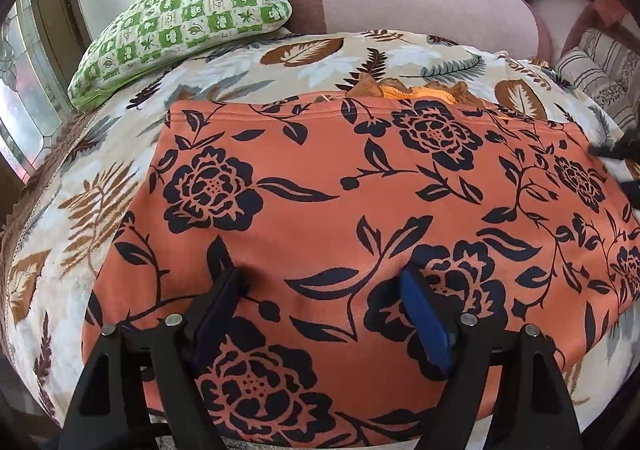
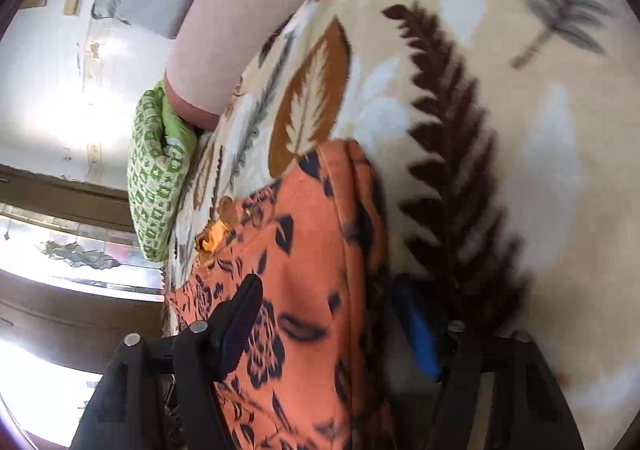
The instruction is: Fold small clothes
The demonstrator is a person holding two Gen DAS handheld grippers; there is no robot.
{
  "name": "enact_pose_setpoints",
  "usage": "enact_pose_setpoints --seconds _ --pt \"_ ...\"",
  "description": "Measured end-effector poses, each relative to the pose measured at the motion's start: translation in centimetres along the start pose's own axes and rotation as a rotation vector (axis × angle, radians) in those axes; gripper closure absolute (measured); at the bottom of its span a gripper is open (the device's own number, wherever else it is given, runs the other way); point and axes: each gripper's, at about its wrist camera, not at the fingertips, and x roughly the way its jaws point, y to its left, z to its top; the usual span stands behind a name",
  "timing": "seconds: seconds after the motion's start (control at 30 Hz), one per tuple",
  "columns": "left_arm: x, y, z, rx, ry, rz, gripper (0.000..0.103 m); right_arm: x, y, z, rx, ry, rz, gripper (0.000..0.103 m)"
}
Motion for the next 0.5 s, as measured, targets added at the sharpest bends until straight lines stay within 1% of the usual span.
enact_pose_setpoints --seconds 0.03,0.1,0.13,0.17,0.2,0.23,0.27,0.3,0.33,0.37,0.4,0.43,0.47,0.5 --pt "0.1 0.0 0.0 0.001 -0.002 0.0 0.021 0.7 1.0 0.2 -0.02 0.026 0.001 0.088" --pt "0.2 0.0 -0.1 0.002 -0.007 0.001 0.02 0.4 3.2 -0.2 -0.103 -0.003 -0.045 0.087" --pt "0.2 0.0 -0.2 0.003 -0.009 -0.001 0.02 0.2 3.8 -0.4 -0.115 -0.024 -0.044 0.088" --pt "0.2 0.0 -0.3 0.003 -0.011 -0.002 0.019 -0.6 4.5 -0.6 -0.137 -0.067 -0.049 0.088" --pt "0.2 0.0 -0.3 0.0 -0.015 -0.005 0.019 -0.9 4.5 -0.7 -0.153 -0.103 -0.087 0.088" --pt "0.3 0.0 -0.3 -0.001 -0.016 -0.004 0.019 0.0 3.7 -0.4 -0.127 -0.088 -0.128 0.088" --pt "0.3 -0.1 -0.3 0.004 -0.015 0.0 0.018 1.4 2.2 -0.2 -0.068 -0.039 -0.147 0.088" --pt "0.3 -0.2 -0.3 0.011 -0.011 0.003 0.018 2.4 0.9 -0.3 -0.019 -0.006 -0.133 0.086" --pt "0.2 0.0 -0.1 0.012 -0.002 -0.005 0.018 1.9 0.8 -0.5 -0.01 -0.031 -0.112 0.085" --pt "0.0 0.2 0.0 0.007 0.003 -0.019 0.018 1.1 1.1 -0.7 0.0 -0.056 -0.105 0.08" --pt "-0.4 0.8 0.3 -0.014 0.003 -0.047 0.018 0.4 1.5 -0.9 -0.003 -0.081 -0.106 0.069" --pt "-1.0 1.4 0.5 -0.042 -0.006 -0.07 0.018 -0.6 2.5 -1.4 -0.032 -0.119 -0.131 0.057" --pt "-1.9 2.4 0.7 -0.079 -0.026 -0.087 0.018 -1.3 3.4 -1.8 -0.059 -0.152 -0.167 0.03" --pt "-3.0 3.5 0.9 -0.119 -0.059 -0.102 0.018 -2.4 4.3 -2.4 -0.094 -0.196 -0.206 0.027"
